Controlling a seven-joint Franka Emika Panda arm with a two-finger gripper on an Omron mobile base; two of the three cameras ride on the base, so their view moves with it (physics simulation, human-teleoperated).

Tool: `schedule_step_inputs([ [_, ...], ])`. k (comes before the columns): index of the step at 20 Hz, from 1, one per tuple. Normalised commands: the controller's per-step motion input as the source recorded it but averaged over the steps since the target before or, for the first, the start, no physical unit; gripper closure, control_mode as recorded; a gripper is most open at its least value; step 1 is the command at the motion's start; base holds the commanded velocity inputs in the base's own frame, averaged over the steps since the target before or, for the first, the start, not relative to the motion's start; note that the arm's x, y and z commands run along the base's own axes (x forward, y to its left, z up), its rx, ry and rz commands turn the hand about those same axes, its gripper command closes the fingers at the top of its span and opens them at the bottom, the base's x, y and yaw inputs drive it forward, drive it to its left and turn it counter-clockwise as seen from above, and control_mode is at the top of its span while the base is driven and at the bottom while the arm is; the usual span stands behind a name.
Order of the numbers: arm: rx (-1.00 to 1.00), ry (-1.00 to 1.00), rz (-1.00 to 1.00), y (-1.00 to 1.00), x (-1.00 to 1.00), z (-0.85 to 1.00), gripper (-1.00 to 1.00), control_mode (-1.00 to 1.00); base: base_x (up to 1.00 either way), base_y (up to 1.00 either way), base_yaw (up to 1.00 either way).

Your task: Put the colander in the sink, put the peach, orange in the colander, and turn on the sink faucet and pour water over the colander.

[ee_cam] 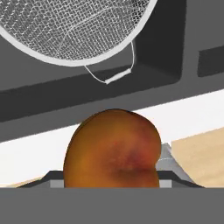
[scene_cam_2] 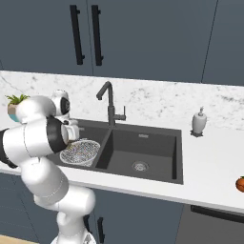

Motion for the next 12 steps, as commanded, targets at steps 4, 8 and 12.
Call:
schedule_step_inputs([
  [4, 0.21, -0.04, 0.11, 0.16, 0.01, -0.45, 1.00, -1.00, 0.00, 0.00, 0.00],
  [8, 0.15, -0.17, 0.05, 0.00, 0.14, -0.44, 1.00, -1.00, 0.00, 0.00, 0.00],
  [12, 0.08, -0.30, 0.01, 0.00, 0.19, -0.20, 1.00, -1.00, 0.00, 0.00, 0.00],
])
